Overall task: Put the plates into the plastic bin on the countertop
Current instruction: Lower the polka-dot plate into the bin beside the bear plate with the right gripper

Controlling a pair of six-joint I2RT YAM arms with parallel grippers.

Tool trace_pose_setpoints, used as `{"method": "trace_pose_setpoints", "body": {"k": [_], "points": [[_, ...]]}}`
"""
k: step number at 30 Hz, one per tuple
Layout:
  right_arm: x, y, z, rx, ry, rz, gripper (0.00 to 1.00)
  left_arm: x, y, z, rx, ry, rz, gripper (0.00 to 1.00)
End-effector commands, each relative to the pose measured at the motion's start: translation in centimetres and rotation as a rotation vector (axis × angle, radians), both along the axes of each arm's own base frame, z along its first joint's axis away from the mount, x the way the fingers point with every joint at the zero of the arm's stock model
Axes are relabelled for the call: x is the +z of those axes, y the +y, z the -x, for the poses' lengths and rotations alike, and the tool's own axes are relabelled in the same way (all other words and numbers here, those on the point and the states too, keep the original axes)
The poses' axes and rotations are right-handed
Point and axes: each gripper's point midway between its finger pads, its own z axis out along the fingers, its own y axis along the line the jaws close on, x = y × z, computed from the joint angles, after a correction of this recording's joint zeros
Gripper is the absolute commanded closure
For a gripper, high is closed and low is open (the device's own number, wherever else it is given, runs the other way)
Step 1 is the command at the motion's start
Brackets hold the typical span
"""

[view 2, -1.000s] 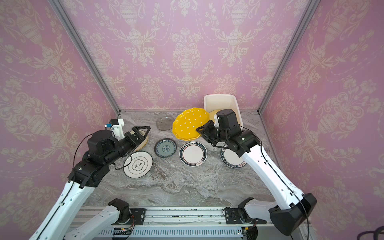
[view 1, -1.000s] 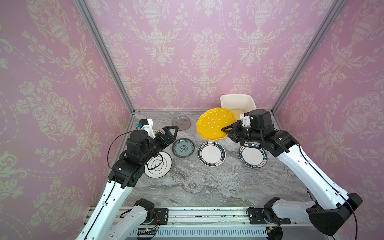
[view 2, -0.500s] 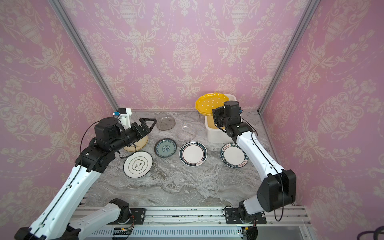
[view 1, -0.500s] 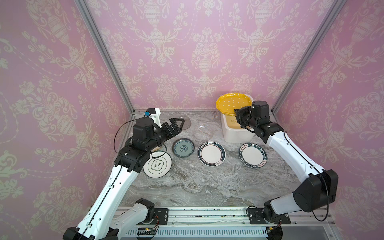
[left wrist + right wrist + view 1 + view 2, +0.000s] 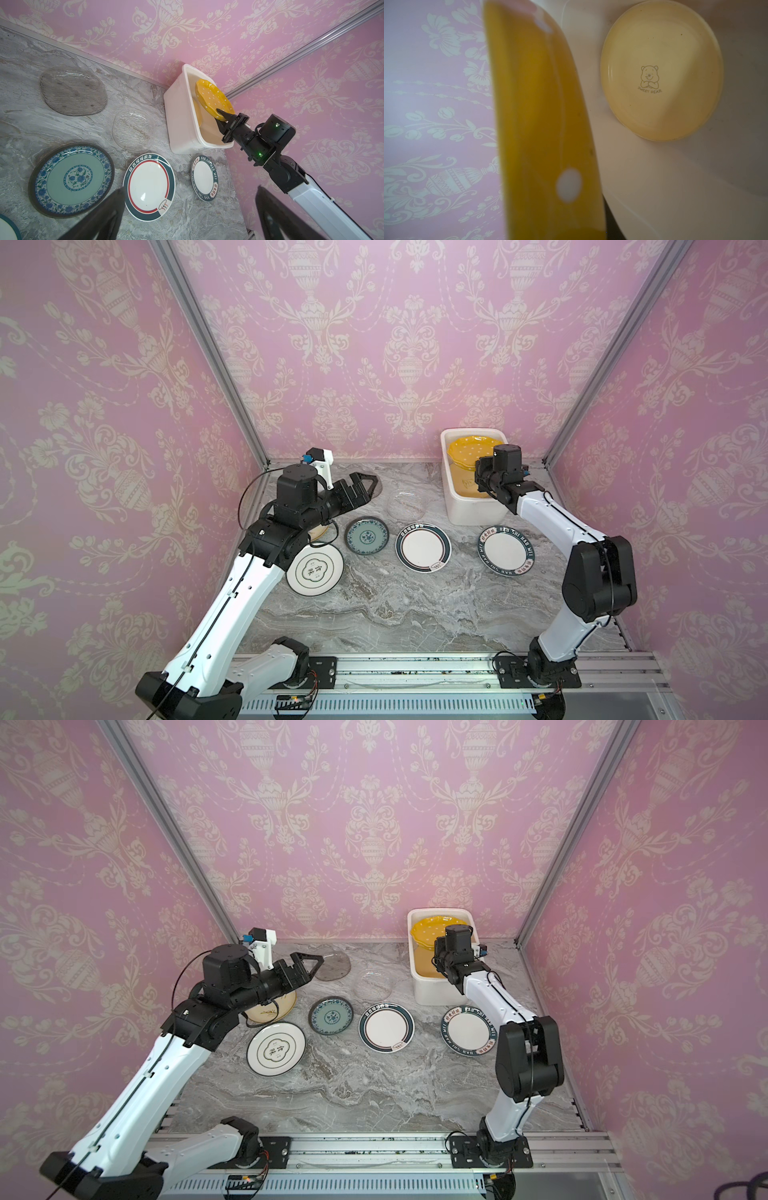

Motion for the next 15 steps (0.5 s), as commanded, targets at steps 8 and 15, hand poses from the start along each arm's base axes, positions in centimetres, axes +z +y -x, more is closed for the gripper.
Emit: {"method": "trace_pose_setpoints", "body": {"k": [8,15], "points": [[3.9,-0.7,-4.7,-0.08,-0.203,-0.058,1.0,-1.3,-0.5,0.2,-0.036,0.025,-0.025,0.01],[0.4,-1.5,-6.2,-0.106,-0.147,-0.042,1.0,-2.4,-1.0,-0.6,-0.043,0.057,-0.038,0.01]]}}
